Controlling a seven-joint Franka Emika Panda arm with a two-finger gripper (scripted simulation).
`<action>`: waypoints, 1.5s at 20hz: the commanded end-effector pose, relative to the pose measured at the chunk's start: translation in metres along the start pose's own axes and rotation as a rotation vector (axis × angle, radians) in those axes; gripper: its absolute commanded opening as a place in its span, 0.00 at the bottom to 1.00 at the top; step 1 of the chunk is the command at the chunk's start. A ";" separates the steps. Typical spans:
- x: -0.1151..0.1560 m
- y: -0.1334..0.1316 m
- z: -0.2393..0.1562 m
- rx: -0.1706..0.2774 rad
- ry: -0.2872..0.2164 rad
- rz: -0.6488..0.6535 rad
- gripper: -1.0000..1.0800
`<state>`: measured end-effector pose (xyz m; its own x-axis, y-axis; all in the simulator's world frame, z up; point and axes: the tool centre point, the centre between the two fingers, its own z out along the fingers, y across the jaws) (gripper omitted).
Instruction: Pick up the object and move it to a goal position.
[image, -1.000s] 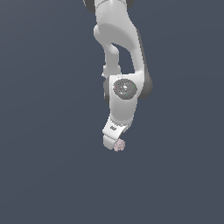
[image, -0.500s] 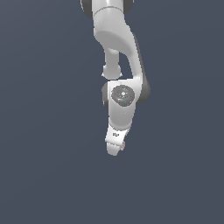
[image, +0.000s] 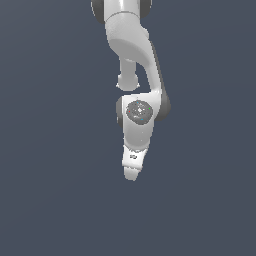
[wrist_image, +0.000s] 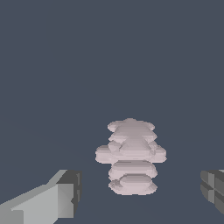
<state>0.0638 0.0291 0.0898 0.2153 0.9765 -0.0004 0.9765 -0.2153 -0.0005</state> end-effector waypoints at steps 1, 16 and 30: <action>0.000 0.000 0.000 -0.001 0.000 -0.008 0.96; 0.000 -0.001 0.050 0.000 0.000 -0.008 0.96; 0.001 0.003 0.046 -0.009 0.002 -0.008 0.00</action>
<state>0.0671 0.0291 0.0441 0.2079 0.9781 0.0016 0.9781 -0.2079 0.0087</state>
